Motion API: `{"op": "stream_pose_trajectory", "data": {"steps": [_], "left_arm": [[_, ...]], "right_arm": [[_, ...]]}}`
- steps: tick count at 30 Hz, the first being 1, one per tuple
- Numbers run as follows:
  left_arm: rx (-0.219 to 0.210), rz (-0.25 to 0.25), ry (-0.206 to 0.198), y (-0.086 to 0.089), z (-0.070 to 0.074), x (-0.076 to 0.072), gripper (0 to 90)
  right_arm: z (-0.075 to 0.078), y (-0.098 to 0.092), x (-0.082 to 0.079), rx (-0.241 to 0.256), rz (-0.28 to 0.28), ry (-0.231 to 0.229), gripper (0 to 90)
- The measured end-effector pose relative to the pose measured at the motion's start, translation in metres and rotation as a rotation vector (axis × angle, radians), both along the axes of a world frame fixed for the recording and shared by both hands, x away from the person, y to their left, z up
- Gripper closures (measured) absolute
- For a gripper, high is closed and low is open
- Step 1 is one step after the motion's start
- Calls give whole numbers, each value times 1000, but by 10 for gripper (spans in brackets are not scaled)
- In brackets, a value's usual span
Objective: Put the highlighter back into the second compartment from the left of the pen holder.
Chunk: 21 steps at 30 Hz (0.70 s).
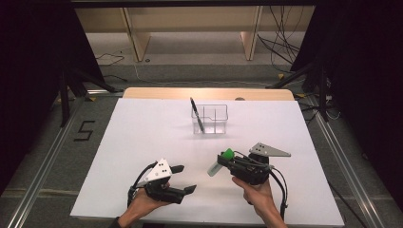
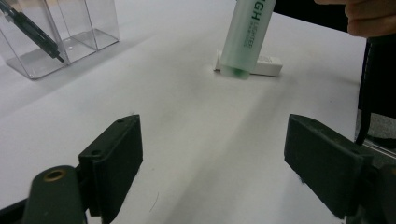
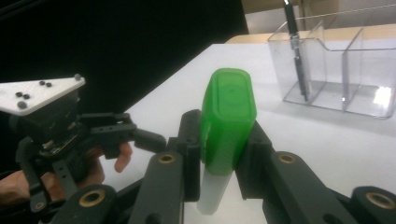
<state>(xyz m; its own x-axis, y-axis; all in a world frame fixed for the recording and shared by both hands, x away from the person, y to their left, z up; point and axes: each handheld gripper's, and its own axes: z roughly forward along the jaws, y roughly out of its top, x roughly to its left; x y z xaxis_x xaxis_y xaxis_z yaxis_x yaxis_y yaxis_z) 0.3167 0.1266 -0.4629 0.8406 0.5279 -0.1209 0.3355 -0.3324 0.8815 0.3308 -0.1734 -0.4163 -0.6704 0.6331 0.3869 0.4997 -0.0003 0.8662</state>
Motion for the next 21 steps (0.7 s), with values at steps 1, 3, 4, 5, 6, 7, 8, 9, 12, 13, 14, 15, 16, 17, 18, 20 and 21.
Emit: {"op": "stream_pose_trajectory", "data": {"steps": [1, 3, 4, 5, 6, 7, 8, 9, 12, 13, 14, 15, 16, 17, 18, 20, 21], "left_arm": [[2, -1, -1, 0, 0, 0, 187], [5, 2, 2, 1, -1, 0, 184], [7, 2, 6, 2, -1, 0, 181], [10, 3, 7, 2, -1, 0, 177], [11, 4, 9, 3, -1, 1, 175], [13, 8, 10, 4, -2, 1, 172], [11, 10, 12, 4, -2, 1, 171], [11, 13, 14, 5, -2, 1, 170], [13, 18, 20, 6, -2, 2, 168], [13, 19, 21, 7, -3, 2, 168], [14, 20, 22, 7, -3, 2, 168], [13, 21, 23, 7, -3, 2, 167], [13, 21, 24, 8, -3, 2, 167], [13, 22, 24, 8, -3, 2, 167], [13, 23, 26, 9, -3, 2, 167], [14, 24, 30, 10, -3, 2, 167], [15, 25, 31, 10, -3, 2, 167]], "right_arm": [[0, -1, 1, 1, -5, 0, 751], [1, -3, 4, -2, -11, -4, 750], [1, -4, 5, -8, -18, -6, 750], [2, -5, 5, -5, -20, -9, 750], [3, -5, 6, -7, -20, -12, 750], [4, -5, 6, -8, -22, -15, 750], [5, -5, 6, -10, -22, -18, 750], [6, -5, 7, -16, -25, -23, 750], [9, -4, 10, -18, -26, -33, 750], [10, -4, 12, -17, -25, -38, 750], [11, -3, 14, -19, -24, -38, 750], [12, -3, 16, -21, -26, -41, 750], [12, -2, 18, -22, -26, -43, 750], [13, -2, 19, -23, -28, -40, 750], [13, -1, 20, -26, -29, -39, 750], [15, 0, 24, -30, -32, -43, 750], [16, 0, 26, -32, -34, -42, 750]]}}
